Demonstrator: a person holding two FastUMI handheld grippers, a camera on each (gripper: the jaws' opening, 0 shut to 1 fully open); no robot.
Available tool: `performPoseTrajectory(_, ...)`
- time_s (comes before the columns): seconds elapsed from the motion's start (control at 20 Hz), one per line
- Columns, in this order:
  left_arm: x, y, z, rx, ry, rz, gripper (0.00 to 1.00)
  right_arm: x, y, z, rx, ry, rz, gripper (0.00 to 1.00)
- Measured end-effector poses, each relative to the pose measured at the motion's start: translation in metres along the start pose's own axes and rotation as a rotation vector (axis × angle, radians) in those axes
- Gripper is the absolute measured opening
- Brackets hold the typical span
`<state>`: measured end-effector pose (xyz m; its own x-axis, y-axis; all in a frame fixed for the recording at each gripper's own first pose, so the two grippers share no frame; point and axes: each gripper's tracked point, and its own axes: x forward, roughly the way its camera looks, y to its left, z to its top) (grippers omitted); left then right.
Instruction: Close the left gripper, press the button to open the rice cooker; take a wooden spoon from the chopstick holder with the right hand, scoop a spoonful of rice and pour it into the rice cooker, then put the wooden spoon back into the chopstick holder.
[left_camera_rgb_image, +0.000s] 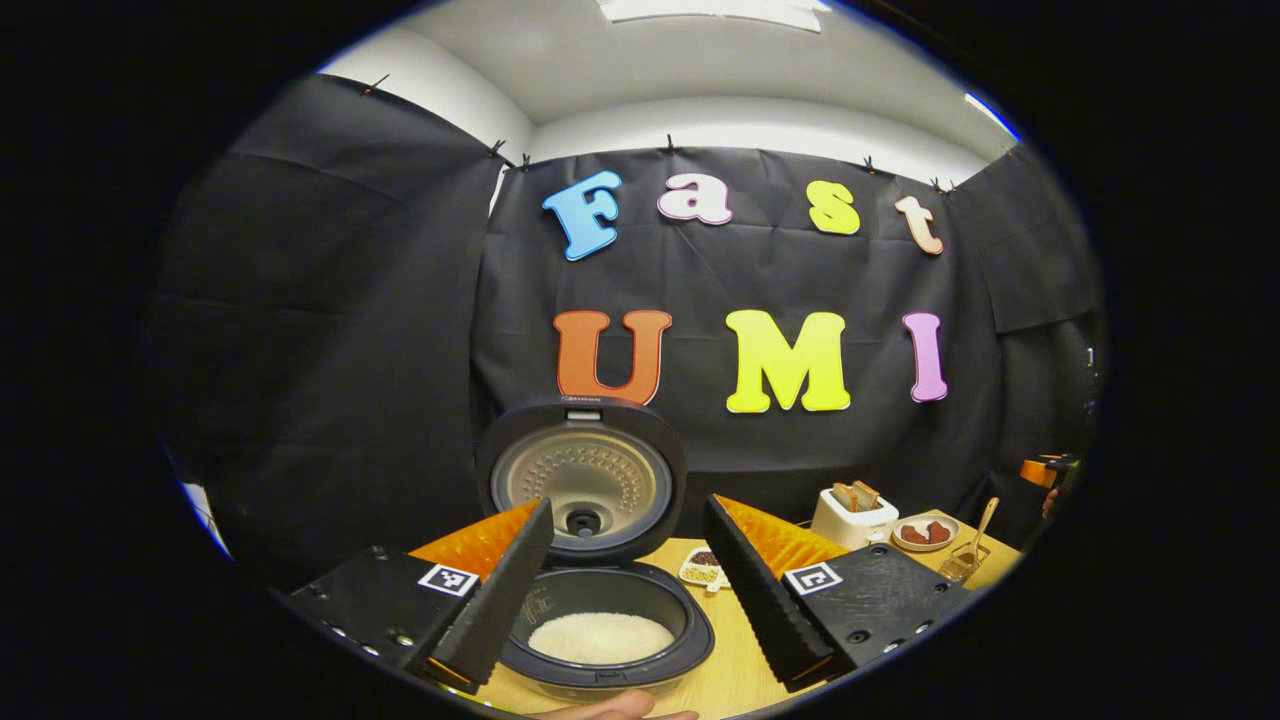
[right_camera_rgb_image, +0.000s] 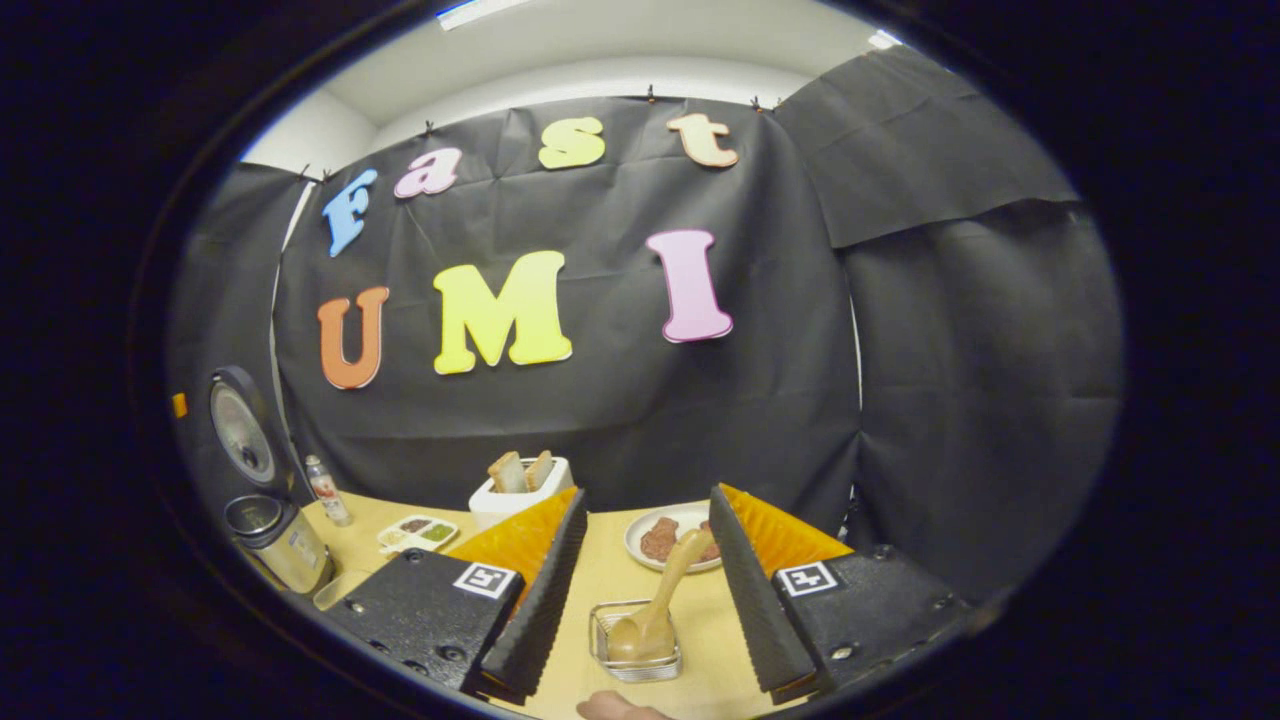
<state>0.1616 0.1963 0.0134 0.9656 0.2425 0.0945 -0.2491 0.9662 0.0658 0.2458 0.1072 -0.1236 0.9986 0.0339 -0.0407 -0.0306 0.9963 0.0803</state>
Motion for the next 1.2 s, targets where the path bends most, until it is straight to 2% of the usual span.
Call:
performPoseTrajectory(0.1,0.014,0.005,0.015,0.007,-0.011,0.005,0.96,-0.016,0.008,0.002,0.003,-0.009,0.029,0.81)
performPoseTrajectory(0.25,0.038,0.010,0.041,0.016,-0.039,0.006,0.96,-0.033,0.015,-0.007,-0.037,-0.008,0.062,0.81)
performPoseTrajectory(0.3,0.049,0.013,0.049,0.025,-0.054,0.015,0.96,-0.039,0.018,-0.009,-0.048,-0.010,0.081,0.77)
performPoseTrajectory(0.4,0.074,0.016,0.066,0.029,-0.079,0.026,0.96,-0.051,0.024,-0.011,-0.048,-0.004,0.111,0.82)
performPoseTrajectory(0.55,0.119,0.016,0.080,-0.006,-0.119,0.001,0.95,-0.055,0.011,-0.007,-0.046,-0.037,0.064,0.82)
performPoseTrajectory(0.65,0.150,0.024,0.074,-0.023,-0.116,0.011,0.95,-0.063,0.002,-0.010,-0.054,-0.033,0.027,0.82)
performPoseTrajectory(0.75,0.175,0.037,0.069,-0.038,-0.109,0.036,0.95,-0.075,-0.010,-0.011,-0.043,-0.010,-0.023,0.86)
performPoseTrajectory(0.8,0.185,0.043,0.067,-0.066,-0.098,0.044,0.96,-0.077,-0.017,-0.003,-0.046,0.007,-0.037,0.82)
performPoseTrajectory(0.85,0.191,0.047,0.063,-0.108,-0.077,0.045,0.95,-0.088,-0.017,-0.003,-0.041,-0.001,-0.038,0.87)
performPoseTrajectory(0.95,0.201,0.053,0.051,-0.141,-0.041,0.049,0.94,-0.107,-0.013,0.008,-0.028,-0.042,-0.020,0.83)
performPoseTrajectory(1.0,0.208,0.059,0.039,-0.141,0.009,0.069,0.94,-0.113,-0.013,0.012,-0.031,-0.052,-0.020,0.83)
performPoseTrajectory(1.1,0.205,0.068,0.024,-0.074,0.049,0.112,0.95,-0.123,-0.016,0.017,-0.039,-0.069,-0.037,0.86)
performPoseTrajectory(1.2,0.192,0.067,0.026,-0.065,0.082,0.109,1.00,-0.137,-0.015,0.022,-0.027,-0.081,-0.041,0.86)
